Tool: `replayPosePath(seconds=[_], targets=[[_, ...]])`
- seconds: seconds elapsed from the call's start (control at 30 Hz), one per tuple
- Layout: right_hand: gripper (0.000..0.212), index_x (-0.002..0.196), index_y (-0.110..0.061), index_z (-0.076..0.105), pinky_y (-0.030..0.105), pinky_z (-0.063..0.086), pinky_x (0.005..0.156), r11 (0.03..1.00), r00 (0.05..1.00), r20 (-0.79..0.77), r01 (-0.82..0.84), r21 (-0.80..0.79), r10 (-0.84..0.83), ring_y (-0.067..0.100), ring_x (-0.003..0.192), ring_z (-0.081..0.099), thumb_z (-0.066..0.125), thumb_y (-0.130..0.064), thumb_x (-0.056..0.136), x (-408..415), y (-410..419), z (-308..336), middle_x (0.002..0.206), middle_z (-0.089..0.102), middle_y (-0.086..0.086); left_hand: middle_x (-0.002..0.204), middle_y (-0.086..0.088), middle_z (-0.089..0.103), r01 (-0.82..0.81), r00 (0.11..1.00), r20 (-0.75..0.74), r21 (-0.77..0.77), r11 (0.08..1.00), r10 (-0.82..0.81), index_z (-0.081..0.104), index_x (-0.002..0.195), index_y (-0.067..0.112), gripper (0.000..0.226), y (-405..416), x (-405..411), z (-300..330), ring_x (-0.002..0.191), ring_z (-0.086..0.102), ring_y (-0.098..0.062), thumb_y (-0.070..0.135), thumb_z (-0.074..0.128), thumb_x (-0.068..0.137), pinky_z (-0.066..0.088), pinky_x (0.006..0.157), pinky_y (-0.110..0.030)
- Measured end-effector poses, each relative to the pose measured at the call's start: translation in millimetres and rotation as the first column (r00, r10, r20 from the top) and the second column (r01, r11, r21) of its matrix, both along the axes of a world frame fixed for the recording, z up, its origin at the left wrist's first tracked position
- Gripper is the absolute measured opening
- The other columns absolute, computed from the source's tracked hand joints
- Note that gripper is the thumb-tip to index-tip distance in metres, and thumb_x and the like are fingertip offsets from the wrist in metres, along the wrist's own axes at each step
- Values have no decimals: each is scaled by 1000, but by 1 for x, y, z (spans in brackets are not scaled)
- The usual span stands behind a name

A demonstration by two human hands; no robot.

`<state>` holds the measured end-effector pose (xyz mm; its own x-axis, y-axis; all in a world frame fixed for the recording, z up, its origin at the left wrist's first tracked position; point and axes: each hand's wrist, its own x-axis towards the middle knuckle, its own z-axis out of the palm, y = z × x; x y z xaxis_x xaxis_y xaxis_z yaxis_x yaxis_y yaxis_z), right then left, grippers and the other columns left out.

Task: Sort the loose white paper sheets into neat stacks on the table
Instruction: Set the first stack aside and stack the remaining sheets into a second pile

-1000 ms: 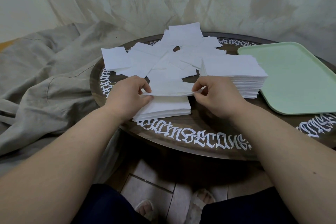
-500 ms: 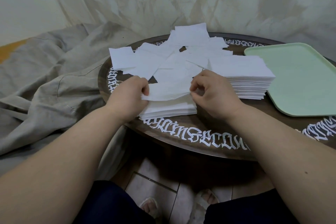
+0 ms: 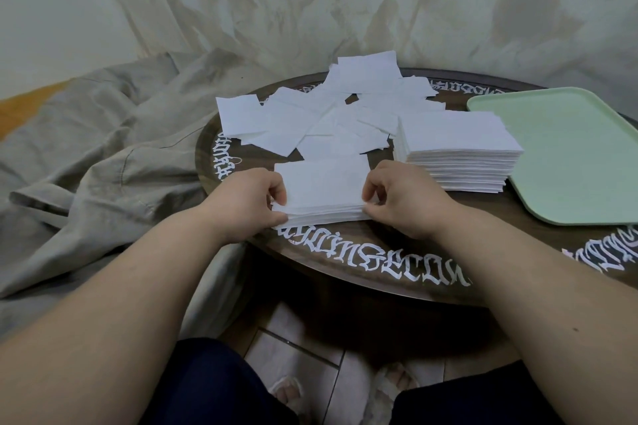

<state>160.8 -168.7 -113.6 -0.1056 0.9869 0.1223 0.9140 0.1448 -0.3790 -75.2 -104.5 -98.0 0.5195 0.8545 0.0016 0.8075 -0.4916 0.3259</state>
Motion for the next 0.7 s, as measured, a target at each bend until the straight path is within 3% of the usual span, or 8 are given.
replayPosePath(seconds=[0.23,0.47,0.7], targets=[[21,92,-21,61,25,37,71,999,999,-29,46,-9,-46,13,82,53,69,-36,79,3,0,1,87,51,-7,71,13,55,-16,1000,8,-28,999,17,60,76,21,20,0,0,-2,72,56,-7,24,79,70,38,63,-12],[33,92,-19,54,32,46,74,993,996,-12,90,-73,-91,17,84,56,71,-42,75,4,0,1,88,62,-3,71,9,58,18,997,-69,-37,999,-21,52,65,25,24,0,2,-3,72,55,-8,19,74,75,42,65,-21],[37,95,-21,52,35,49,76,993,997,11,75,-96,-74,18,83,56,71,-45,74,2,1,0,86,61,-3,86,5,53,2,998,-65,67,998,3,49,79,22,31,-9,0,-7,77,55,-15,34,76,71,44,71,-31]])
